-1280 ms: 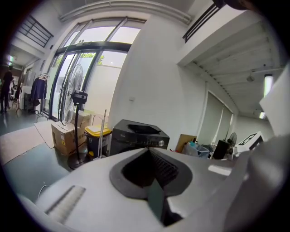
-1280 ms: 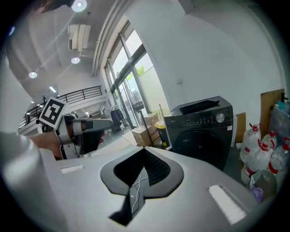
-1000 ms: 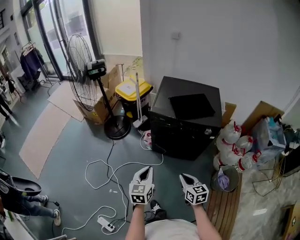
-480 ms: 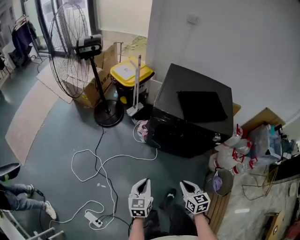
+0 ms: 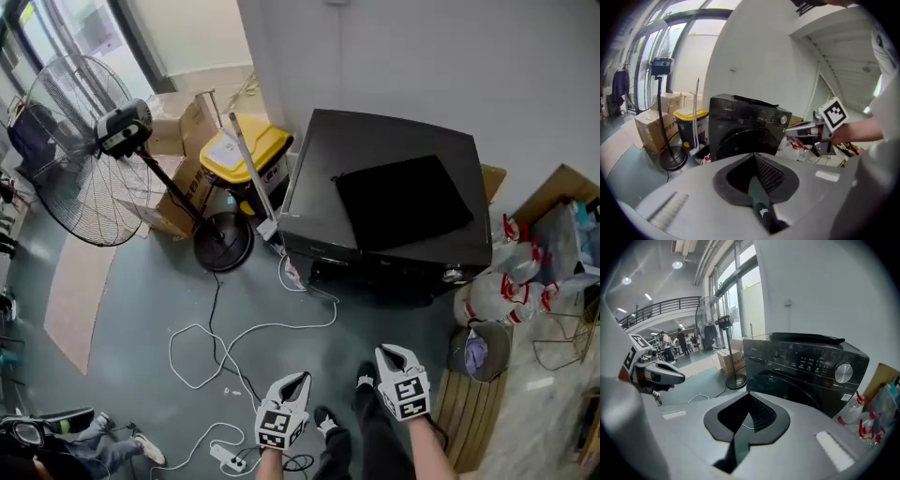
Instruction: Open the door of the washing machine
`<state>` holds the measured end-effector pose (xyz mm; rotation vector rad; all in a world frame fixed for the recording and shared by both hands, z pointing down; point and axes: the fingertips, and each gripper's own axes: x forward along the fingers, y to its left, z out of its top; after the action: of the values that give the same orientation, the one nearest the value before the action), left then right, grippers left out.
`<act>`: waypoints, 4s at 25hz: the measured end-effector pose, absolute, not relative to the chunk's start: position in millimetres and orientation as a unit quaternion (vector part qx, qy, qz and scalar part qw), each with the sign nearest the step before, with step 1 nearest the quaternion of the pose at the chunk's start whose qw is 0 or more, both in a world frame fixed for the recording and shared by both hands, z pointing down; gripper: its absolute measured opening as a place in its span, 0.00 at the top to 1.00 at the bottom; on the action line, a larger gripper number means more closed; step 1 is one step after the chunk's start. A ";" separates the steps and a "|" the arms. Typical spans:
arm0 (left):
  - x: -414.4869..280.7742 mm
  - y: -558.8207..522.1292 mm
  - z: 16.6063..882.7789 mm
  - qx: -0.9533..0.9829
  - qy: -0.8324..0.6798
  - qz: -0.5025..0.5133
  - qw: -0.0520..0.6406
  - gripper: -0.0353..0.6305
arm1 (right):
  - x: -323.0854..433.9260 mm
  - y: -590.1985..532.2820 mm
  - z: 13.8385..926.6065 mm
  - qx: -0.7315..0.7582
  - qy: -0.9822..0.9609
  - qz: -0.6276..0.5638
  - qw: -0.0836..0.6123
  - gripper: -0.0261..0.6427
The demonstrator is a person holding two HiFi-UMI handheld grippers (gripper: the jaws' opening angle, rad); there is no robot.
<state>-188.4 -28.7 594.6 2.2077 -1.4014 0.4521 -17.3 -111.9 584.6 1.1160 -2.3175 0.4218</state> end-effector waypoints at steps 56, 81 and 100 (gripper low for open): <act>-169.4 -290.0 817.8 0.810 -0.326 0.466 0.142 0.48 | -26.9 -273.0 676.4 0.260 -0.899 -0.030 0.350 0.72; -158.6 -177.9 818.9 0.850 -0.329 0.368 0.184 0.48 | -25.3 -209.9 691.0 0.259 -0.849 0.048 0.459 0.66; -86.1 -61.3 817.9 0.878 -0.242 0.355 0.212 0.46 | 6.8 -118.8 687.4 0.295 -0.796 -0.017 0.529 0.64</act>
<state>-86.1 -61.3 817.9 2.4384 -0.6729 0.9859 6.8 -118.8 687.4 0.7045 -1.9008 -0.0415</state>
